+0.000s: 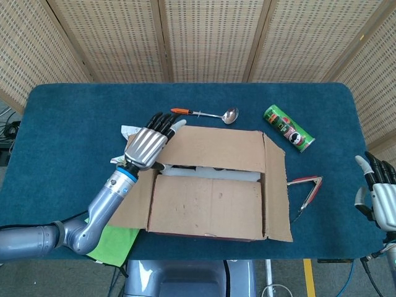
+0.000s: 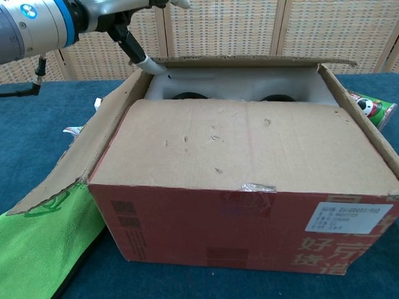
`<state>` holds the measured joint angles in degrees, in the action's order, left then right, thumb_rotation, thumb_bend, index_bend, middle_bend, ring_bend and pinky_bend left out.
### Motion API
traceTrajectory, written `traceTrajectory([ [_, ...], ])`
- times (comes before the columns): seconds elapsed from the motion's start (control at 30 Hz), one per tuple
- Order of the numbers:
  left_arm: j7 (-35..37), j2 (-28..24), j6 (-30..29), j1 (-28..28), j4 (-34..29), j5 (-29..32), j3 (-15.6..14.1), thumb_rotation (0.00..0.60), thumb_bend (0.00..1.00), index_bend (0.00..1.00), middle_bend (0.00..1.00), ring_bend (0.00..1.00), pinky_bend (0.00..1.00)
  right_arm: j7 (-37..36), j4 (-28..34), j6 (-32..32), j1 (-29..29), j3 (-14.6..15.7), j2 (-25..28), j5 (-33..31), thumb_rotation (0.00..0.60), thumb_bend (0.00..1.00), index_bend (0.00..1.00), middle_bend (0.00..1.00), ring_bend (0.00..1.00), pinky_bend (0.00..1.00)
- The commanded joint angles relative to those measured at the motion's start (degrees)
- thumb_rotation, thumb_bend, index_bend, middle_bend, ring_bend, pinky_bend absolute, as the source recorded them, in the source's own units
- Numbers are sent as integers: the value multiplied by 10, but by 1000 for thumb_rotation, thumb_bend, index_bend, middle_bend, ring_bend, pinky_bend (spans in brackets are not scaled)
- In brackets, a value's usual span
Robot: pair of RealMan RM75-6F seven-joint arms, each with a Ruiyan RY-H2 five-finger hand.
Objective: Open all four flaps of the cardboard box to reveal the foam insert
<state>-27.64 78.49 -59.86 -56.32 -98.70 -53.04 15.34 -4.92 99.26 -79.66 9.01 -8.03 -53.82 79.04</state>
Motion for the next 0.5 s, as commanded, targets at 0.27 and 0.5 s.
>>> traceTrajectory([
  [0.27,8,-26,2,-11,31,9,34,561,220,48,0,0,0,-1,1,-2,-3,0,2,-1,600,827,0,0,0,0],
  [0.5,2,-8,7,-36,90,33,59,523,220,49,0,0,0,-3,0,-3,-5,1,3,-2,600,827,0,0,0,0],
])
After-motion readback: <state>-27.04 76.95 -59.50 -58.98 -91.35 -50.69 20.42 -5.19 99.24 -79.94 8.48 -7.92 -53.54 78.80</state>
